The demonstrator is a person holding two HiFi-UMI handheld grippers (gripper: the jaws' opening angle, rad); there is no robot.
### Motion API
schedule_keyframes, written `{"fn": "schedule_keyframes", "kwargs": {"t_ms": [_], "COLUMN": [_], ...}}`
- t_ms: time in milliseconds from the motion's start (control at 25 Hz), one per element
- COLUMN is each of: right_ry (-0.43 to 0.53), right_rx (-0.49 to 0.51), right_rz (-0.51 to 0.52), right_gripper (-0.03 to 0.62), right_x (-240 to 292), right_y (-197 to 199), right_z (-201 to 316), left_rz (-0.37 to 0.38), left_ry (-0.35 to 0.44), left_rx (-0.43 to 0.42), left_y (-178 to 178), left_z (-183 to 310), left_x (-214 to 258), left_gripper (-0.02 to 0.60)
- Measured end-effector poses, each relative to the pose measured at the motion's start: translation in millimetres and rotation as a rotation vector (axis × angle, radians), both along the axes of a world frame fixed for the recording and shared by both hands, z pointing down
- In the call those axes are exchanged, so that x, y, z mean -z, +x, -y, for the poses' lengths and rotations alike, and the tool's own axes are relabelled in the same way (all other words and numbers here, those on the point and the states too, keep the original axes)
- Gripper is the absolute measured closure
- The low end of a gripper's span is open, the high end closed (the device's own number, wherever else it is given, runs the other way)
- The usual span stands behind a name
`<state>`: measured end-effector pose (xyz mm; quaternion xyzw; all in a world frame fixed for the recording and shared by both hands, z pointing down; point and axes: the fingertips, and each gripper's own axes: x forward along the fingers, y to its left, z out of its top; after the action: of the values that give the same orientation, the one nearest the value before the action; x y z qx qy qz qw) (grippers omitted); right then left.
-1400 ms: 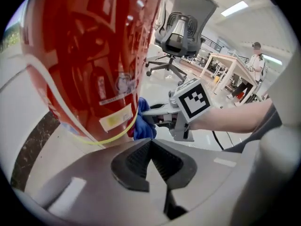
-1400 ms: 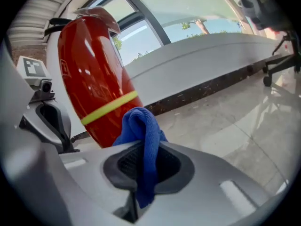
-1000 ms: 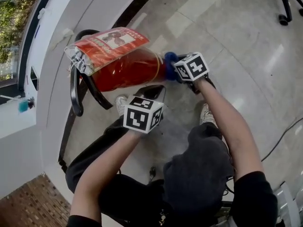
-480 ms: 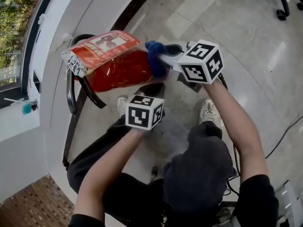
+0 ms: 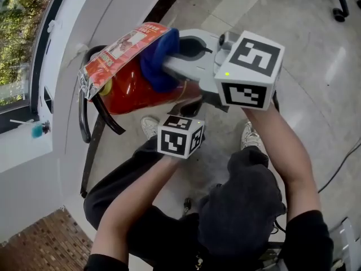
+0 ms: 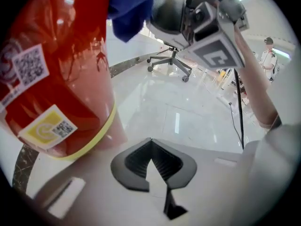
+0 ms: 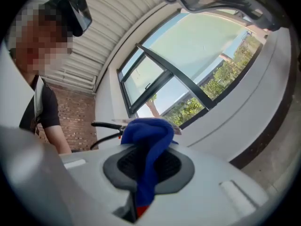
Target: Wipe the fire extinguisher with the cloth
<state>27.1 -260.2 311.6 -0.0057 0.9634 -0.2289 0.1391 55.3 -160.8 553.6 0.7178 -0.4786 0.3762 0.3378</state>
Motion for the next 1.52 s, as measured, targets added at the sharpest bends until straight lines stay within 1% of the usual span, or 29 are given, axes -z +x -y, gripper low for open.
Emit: {"fn": "schedule_keyframes", "kwargs": {"t_ms": [120, 240, 280, 360, 560, 680, 800, 960, 1160, 1320, 1400, 1440, 1520], "right_ry": [0.029, 0.091, 0.09, 0.052, -0.083, -0.166, -0.173, -0.219, -0.233, -0.272, -0.282, -0.278, -0.269], "right_rx": [0.006, 0.011, 0.012, 0.022, 0.079, 0.105, 0.116, 0.136, 0.187, 0.211, 0.24, 0.26, 0.307], "right_rz": [0.055, 0.04, 0.023, -0.038, -0.233, -0.313, -0.436, -0.525, -0.671, -0.721, -0.725, -0.712, -0.652], "right_gripper": [0.556, 0.556, 0.556, 0.556, 0.556, 0.556, 0.556, 0.556, 0.556, 0.557, 0.557, 0.557, 0.557], "right_x": [26, 29, 21, -9, -119, -180, -231, -279, -326, -340, -339, -334, -315], "right_y": [2, -2, -4, -9, -26, -34, -39, -43, -50, -52, -53, -55, -59], "right_z": [-2, -6, -4, 1, 14, 19, 20, 21, 21, 24, 22, 21, 21], "left_rz": [-0.006, -0.008, -0.007, -0.001, -0.005, -0.01, -0.012, -0.017, -0.02, -0.021, -0.021, -0.02, -0.016], "left_ry": [-0.006, -0.007, -0.006, -0.005, -0.014, -0.021, -0.026, -0.04, -0.064, -0.081, -0.088, -0.09, -0.093], "left_rx": [-0.009, -0.003, 0.0, 0.008, 0.022, 0.025, 0.047, 0.079, 0.099, 0.097, 0.097, 0.098, 0.101], "left_y": [5, 6, 6, 5, 8, 9, 10, 9, 10, 14, 16, 17, 18], "left_z": [1, 0, 0, -1, 1, 1, 2, 7, 16, 22, 23, 23, 25], "left_x": [-1, -3, -3, -4, -9, -14, -20, -30, -48, -56, -57, -58, -60], "left_gripper": [0.575, 0.575, 0.575, 0.575, 0.575, 0.575, 0.575, 0.575, 0.575, 0.575, 0.575, 0.577, 0.575]}}
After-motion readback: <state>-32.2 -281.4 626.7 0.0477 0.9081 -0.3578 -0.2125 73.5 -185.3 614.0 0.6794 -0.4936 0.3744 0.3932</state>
